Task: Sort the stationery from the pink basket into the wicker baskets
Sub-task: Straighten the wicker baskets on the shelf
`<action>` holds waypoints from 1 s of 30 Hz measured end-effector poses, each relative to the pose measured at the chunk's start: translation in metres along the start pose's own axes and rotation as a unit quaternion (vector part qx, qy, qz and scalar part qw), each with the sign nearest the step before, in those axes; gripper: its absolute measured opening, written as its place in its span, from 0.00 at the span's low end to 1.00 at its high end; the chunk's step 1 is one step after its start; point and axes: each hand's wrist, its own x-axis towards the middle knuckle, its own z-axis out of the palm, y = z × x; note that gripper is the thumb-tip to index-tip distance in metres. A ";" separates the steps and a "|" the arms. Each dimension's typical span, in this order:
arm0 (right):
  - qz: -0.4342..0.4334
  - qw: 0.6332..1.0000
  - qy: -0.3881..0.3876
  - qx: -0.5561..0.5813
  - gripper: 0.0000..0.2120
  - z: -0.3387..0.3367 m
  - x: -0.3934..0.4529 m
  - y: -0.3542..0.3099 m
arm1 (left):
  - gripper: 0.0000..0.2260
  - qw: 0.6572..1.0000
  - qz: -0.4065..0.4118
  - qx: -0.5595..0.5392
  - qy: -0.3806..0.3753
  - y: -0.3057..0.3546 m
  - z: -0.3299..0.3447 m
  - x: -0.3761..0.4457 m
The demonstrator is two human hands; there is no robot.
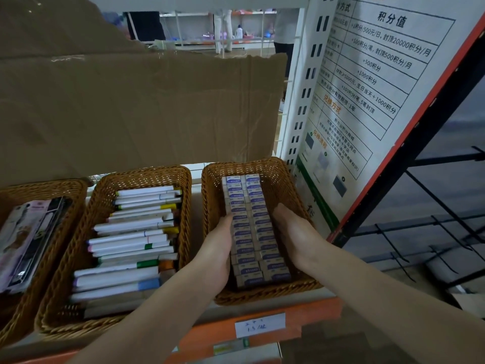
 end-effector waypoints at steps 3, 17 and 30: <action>0.002 1.000 -0.027 0.008 0.19 -0.001 -0.003 0.008 | 0.18 1.000 0.002 -0.010 -0.010 -0.007 0.001 -0.006; -0.183 0.950 -0.010 -0.253 0.17 -0.009 -0.020 -0.008 | 0.12 0.957 0.210 0.199 -0.022 0.000 -0.001 -0.027; -0.484 0.502 0.076 -0.713 0.16 0.019 -0.014 -0.008 | 0.06 0.513 0.436 0.684 0.281 0.010 -0.084 -0.047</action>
